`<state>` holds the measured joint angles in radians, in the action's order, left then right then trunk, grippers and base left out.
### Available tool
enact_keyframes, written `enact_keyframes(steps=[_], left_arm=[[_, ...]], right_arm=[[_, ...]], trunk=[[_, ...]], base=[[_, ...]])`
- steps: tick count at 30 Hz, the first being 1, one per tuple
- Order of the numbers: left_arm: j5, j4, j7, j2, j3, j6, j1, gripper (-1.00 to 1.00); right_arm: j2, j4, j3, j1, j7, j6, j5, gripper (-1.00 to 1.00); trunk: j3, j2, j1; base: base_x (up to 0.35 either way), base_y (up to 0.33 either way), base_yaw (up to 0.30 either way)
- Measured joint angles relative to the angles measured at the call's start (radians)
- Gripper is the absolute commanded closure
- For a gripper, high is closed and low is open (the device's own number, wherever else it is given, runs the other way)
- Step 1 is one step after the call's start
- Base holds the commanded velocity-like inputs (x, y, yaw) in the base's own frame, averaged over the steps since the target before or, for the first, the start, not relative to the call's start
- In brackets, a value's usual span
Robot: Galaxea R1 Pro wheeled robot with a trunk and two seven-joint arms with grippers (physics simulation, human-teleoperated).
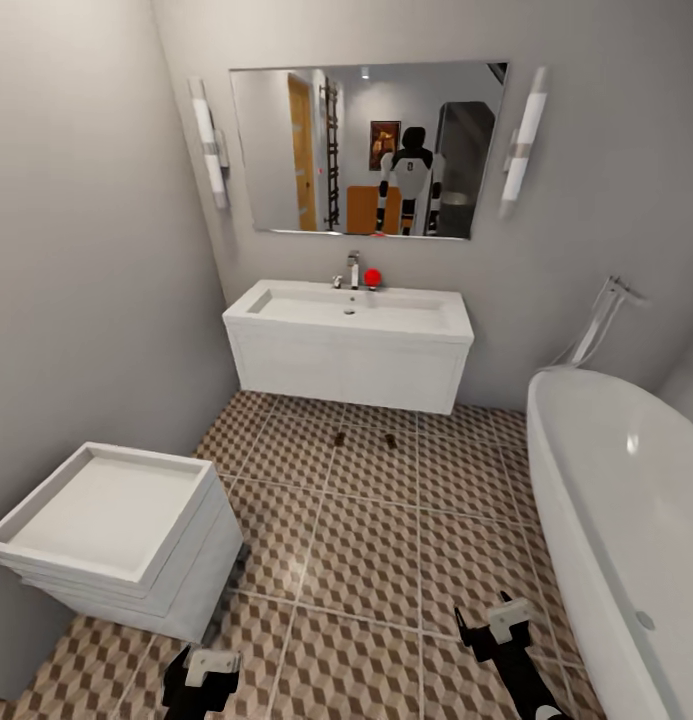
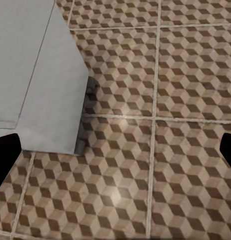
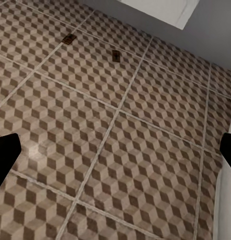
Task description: Take the four mousetraps from the cabinet in the bathroom and place them on the bathroom floor. Make sure all four end up on the same floor surface, and ensure that at least two of them are either under or directly next to the same bathroom sink.
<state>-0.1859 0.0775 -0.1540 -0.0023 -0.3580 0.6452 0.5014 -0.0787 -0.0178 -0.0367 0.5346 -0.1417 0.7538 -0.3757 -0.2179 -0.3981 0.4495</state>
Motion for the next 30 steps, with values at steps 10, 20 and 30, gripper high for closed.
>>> enact_keyframes(steps=[10, 20, 30], left_arm=[[0.0, 0.0, 0.0, 0.0, 0.0, 0.0, 0.0, -1.0], [0.0, 0.0, 0.0, -0.001, 0.0, -0.007, 0.0, -1.0], [0.0, 0.0, 0.004, -0.005, 0.0, -0.061, 0.0, -1.0]], right_arm=[[0.001, 0.0, 0.0, 0.0, -0.014, 0.0, 0.0, -1.0], [0.002, 0.0, 0.0, 0.0, -0.016, 0.0, 0.0, -1.0], [0.002, 0.0, 0.0, 0.0, -0.016, 0.0, 0.0, -1.0]], trunk=[[0.0, 0.0, 0.0], [0.0, 0.0, 0.0], [0.0, 0.0, 0.0]], base=[[-0.006, 0.0, 0.254], [0.0, 0.0, 0.255], [0.0, 0.0, 0.255]])
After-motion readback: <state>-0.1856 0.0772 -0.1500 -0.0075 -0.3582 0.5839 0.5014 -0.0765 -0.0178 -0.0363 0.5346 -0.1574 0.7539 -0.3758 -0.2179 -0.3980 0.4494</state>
